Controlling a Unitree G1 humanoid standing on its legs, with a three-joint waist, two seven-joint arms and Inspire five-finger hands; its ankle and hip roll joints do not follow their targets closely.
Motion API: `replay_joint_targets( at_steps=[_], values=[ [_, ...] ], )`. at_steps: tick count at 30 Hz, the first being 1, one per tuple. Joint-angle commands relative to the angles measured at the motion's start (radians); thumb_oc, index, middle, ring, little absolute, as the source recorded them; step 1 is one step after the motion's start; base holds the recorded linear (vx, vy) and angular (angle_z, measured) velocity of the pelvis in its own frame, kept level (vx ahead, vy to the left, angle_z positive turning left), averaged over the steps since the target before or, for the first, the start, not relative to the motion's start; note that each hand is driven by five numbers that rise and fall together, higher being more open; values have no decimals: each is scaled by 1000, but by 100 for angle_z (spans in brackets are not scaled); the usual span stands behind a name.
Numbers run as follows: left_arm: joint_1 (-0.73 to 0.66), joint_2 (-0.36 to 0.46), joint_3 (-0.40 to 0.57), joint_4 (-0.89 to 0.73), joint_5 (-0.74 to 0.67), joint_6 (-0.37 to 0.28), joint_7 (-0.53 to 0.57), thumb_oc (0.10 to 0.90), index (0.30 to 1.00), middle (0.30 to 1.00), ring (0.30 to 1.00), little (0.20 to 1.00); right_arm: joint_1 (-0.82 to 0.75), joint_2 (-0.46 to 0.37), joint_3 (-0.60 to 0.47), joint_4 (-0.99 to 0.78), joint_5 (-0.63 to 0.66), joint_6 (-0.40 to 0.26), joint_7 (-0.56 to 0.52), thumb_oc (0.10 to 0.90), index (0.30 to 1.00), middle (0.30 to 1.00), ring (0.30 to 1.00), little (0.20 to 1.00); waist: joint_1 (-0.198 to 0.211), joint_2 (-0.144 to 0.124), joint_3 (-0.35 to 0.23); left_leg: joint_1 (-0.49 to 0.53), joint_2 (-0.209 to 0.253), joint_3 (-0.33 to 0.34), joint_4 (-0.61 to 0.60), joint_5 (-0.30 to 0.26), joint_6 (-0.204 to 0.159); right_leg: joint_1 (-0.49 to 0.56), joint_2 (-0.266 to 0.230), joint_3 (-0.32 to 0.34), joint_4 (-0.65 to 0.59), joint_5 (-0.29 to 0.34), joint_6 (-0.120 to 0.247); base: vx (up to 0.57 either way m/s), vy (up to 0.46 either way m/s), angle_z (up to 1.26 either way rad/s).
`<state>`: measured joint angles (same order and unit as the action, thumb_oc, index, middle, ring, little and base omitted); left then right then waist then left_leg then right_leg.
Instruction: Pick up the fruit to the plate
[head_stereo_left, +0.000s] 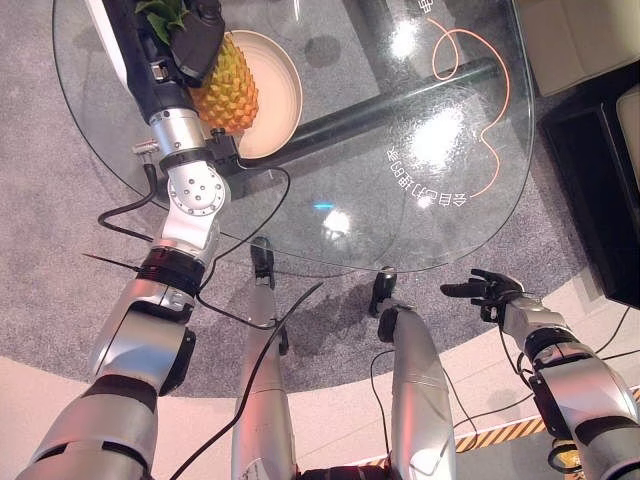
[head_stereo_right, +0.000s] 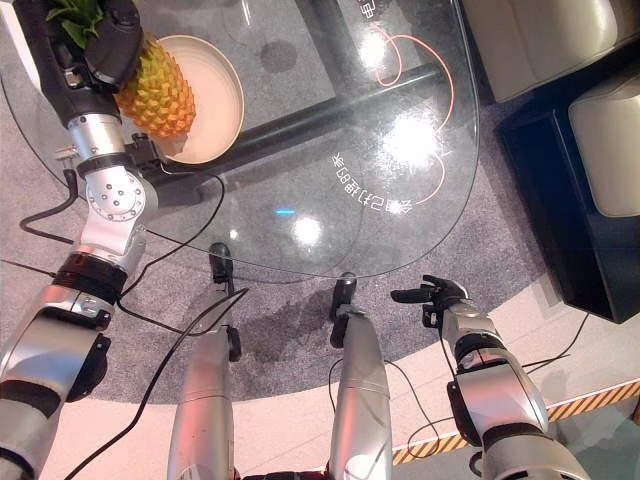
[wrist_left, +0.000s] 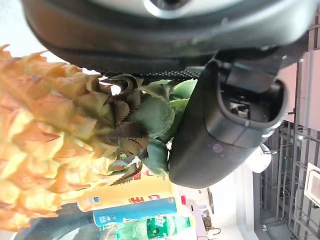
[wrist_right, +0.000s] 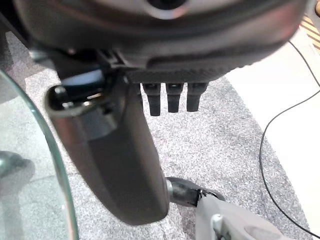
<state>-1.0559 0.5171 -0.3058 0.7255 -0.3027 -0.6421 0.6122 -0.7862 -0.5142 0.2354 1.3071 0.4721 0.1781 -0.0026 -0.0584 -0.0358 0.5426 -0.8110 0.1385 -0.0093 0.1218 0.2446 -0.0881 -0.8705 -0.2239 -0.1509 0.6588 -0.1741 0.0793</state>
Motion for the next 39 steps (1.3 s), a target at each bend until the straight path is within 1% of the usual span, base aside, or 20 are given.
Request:
replay_joint_targets(
  at_steps=[1,14,24,39],
  values=[
    [-212,13,13,-20,-6,-96,-15,100,300,300,300,200,27,-41,32,19,-12,24,0,800,900,900,900,900,17,-37,-23,18,17,24,209,-232,-19,58,35,37,-279,186,43,0,0,0],
    [-217,10,5,-10,-8,-100,-29,100,300,300,300,200,27,-39,38,20,-10,23,15,800,900,900,900,900,16,-35,-23,13,13,24,213,-232,-21,53,33,37,-280,188,42,0,0,0],
    [-230,10,2,-16,5,-107,-10,100,300,300,300,200,23,-47,38,23,-10,25,19,800,900,900,900,900,14,-33,-23,11,11,25,213,-233,-21,49,33,39,-280,188,42,2,4,-4],
    [-263,-1,-28,2,0,-93,-26,100,300,300,300,200,15,-39,46,20,-9,23,20,800,900,900,900,900,7,-43,-23,3,12,26,216,-231,-22,45,38,41,-284,194,43,0,0,0]
  ],
)
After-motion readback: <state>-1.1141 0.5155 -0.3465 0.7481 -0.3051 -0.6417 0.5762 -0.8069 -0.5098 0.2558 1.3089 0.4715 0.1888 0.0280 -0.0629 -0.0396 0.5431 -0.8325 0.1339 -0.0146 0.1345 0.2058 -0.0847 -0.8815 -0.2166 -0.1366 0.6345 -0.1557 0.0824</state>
